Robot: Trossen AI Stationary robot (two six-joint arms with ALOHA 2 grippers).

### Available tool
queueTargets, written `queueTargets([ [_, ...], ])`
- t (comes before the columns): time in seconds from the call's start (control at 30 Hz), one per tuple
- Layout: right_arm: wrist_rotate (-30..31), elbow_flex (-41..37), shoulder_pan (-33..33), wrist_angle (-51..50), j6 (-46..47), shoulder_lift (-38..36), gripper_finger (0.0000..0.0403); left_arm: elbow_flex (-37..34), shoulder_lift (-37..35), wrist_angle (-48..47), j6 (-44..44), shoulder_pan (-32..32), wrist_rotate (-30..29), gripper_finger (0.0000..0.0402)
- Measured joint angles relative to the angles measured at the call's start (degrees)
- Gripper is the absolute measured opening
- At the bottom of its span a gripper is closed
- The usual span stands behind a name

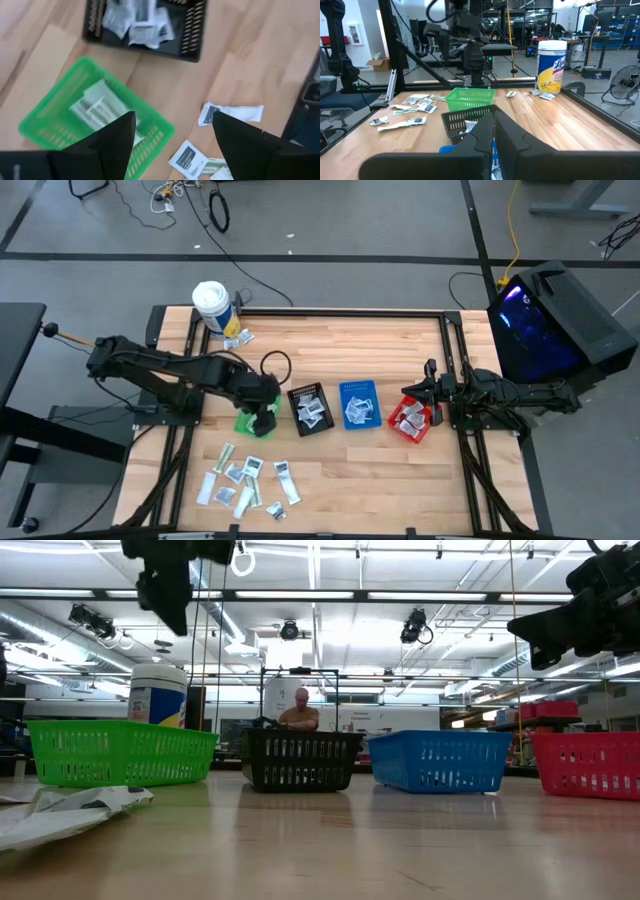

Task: Pick & Place First Aid Supplies
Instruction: Put the towelette pack into the black basket

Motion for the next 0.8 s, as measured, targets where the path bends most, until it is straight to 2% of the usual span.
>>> queueTargets([
  [0.3, -0.02, 0.00, 0.00, 0.00, 0.02, 0.00, 0.0023, 1.20, 2.89, 1.95, 14.02, -4.60, -0.03, 0.0275],
  [0.8, -0.02, 0.00, 0.00, 0.09, 0.00, 0.00, 0.0023, 1.23, 6.78, 13.50, 40.72, -10.29, -1.34, 0.0275],
])
